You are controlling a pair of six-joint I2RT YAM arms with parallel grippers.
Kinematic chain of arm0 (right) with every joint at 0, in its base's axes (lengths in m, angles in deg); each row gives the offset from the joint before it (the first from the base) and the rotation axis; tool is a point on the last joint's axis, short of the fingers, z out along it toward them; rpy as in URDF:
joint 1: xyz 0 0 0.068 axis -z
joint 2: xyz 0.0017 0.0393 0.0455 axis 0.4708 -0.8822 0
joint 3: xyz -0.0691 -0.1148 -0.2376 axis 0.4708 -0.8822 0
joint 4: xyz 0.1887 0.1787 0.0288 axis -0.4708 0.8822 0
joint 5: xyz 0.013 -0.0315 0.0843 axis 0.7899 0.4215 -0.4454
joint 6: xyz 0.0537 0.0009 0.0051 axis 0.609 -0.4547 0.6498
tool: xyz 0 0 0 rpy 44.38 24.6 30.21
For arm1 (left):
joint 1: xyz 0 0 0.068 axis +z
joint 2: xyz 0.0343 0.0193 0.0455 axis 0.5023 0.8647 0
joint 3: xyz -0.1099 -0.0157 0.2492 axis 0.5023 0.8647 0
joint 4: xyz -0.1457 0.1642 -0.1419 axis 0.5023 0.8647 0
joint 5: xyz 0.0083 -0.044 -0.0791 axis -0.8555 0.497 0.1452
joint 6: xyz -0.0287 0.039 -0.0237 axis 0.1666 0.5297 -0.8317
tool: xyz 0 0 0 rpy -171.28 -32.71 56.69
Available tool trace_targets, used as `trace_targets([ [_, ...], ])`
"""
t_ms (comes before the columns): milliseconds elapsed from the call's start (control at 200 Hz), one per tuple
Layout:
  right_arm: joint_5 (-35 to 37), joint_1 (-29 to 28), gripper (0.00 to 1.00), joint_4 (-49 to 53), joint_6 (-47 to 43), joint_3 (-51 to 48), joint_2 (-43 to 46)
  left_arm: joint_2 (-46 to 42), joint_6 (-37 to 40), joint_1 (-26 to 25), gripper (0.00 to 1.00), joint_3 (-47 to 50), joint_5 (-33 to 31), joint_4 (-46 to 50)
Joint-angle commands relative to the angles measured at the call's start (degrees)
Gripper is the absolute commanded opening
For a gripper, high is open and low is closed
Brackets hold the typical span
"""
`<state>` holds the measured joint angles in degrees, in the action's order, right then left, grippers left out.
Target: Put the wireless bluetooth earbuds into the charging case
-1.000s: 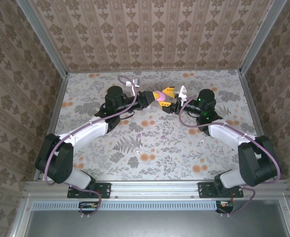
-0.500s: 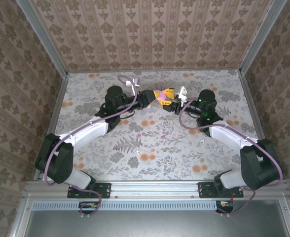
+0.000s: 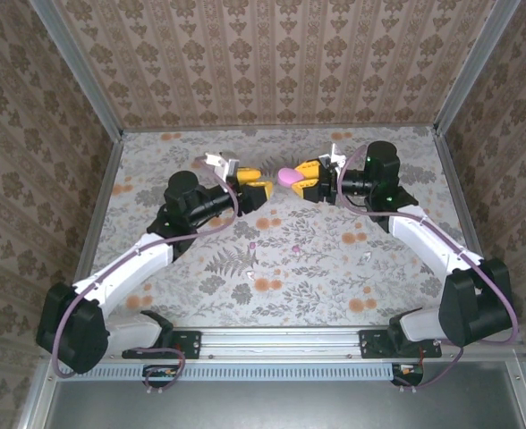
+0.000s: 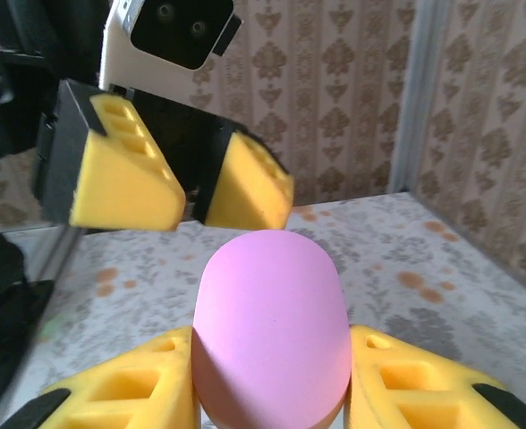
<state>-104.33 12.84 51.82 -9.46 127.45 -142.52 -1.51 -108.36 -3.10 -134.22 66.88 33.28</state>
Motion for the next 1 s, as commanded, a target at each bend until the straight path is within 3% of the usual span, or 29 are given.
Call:
trace_targets([
  [0, -7.2, 0.2, 0.38, 4.5, 1.0, 2.7, 0.5, 0.1, 12.2, 0.8, 0.63, 0.5, 9.7, -1.7],
  [95, -8.6, 0.2, 0.38, 4.7, 1.2, 3.4, 0.5, 2.4, 11.9, 0.8, 0.63, -1.6, 16.2, -1.7],
  [325, -9.0, 0.1, 0.38, 5.7, 1.1, 4.2, 0.6, 4.7, 10.3, 0.7, 0.66, -3.3, 20.8, -4.6],
  [995, -9.5, -0.8, 0.38, 6.0, 0.1, 5.3, -1.0, 8.6, 7.9, -0.7, 0.62, -7.2, 20.3, -4.8],
])
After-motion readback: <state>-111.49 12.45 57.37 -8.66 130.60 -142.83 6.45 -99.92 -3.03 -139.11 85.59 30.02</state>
